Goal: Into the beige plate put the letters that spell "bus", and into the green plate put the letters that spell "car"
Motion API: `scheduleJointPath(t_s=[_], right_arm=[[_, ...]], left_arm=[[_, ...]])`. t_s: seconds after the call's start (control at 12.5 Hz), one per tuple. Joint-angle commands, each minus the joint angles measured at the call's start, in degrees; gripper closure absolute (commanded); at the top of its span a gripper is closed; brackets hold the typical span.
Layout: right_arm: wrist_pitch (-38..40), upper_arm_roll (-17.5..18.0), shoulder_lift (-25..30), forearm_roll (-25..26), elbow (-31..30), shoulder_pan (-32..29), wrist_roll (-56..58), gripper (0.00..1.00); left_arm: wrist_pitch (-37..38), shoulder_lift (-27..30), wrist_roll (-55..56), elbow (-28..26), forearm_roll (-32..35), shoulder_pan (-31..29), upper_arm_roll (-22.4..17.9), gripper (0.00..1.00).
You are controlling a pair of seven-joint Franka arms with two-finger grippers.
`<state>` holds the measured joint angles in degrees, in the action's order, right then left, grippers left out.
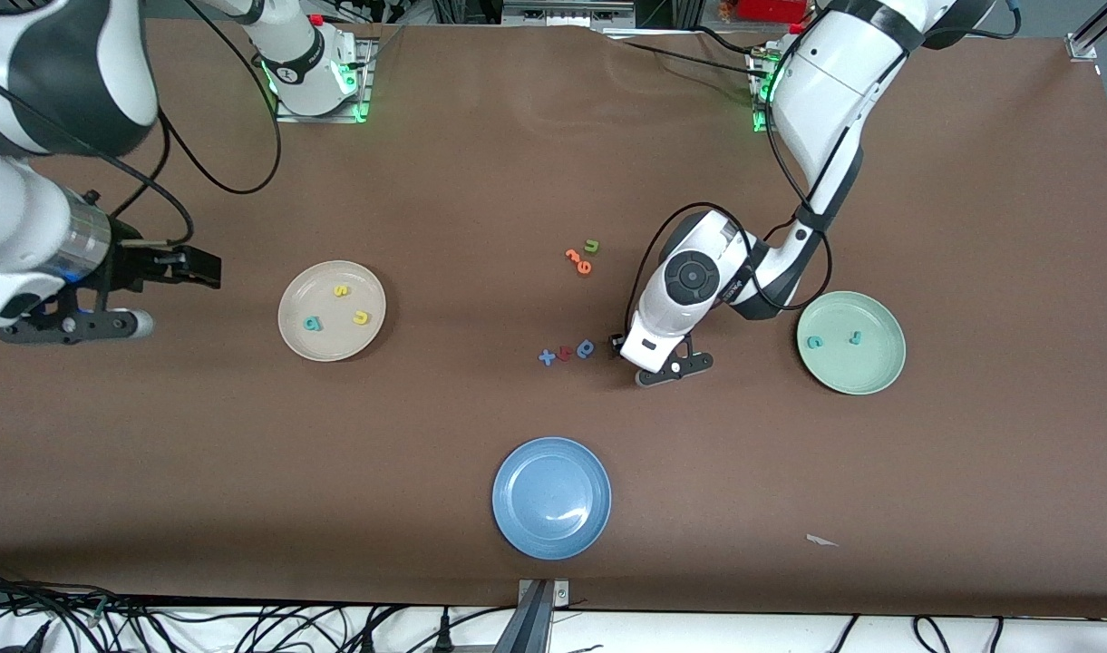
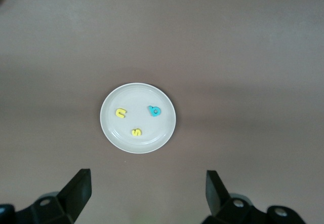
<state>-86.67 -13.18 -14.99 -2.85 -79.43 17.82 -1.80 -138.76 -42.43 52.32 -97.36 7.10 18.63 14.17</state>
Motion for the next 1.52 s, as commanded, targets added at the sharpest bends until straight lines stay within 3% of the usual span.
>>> scheduleJointPath(t_s=[0.0, 0.16, 0.24, 0.48, 0.64, 0.72, 0.96, 1.28, 1.44], right_arm=[[-4.2, 11.3, 10.7, 1.8, -12.9, -10.6, -4.2, 0.00], [-5.3, 17.3, 15.9, 1.7, -17.8, -18.6, -3.9, 0.00], [-6.2, 17.8, 17.3, 1.7, -19.2, -19.1, -3.7, 0.00], [-7.0, 15.9, 17.0, 1.4, -18.5, -19.1, -3.0, 0.00], [-7.0, 15.1, 17.1, 1.8, -18.1, -16.9, -3.0, 0.00], [-6.9, 12.8, 16.7, 1.7, -17.7, -15.4, -3.0, 0.00], [-6.8, 12.5, 16.3, 1.6, -17.3, -15.1, -3.0, 0.00], [-6.3, 12.5, 15.3, 1.6, -16.7, -15.1, -3.0, 0.00], [-6.3, 12.5, 15.5, 1.5, -16.7, -15.1, -3.1, 0.00]], left_arm=[[0.2, -1.0, 1.6, 1.6, 2.2, 1.1, -0.8, 0.33], [0.2, -1.2, 1.6, 1.7, 2.2, 1.2, -1.0, 0.40], [0.2, -1.3, 1.7, 1.7, 2.2, 1.2, -1.0, 0.45], [0.2, -1.5, 1.7, 1.7, 2.2, 1.2, -1.0, 0.59], [0.2, -1.5, 1.8, 1.7, 2.2, 1.2, -1.0, 0.76], [0.2, -1.5, 2.0, 1.7, 2.2, 1.2, -1.0, 0.82], [0.2, -1.4, 1.9, 1.7, 2.2, 1.1, -1.0, 0.91], [1.4, 1.6, 1.2, 1.7, 2.5, -2.8, -0.9, 0.92], [6.0, 5.5, -0.4, 1.8, 2.0, -5.2, -0.5, 0.92]])
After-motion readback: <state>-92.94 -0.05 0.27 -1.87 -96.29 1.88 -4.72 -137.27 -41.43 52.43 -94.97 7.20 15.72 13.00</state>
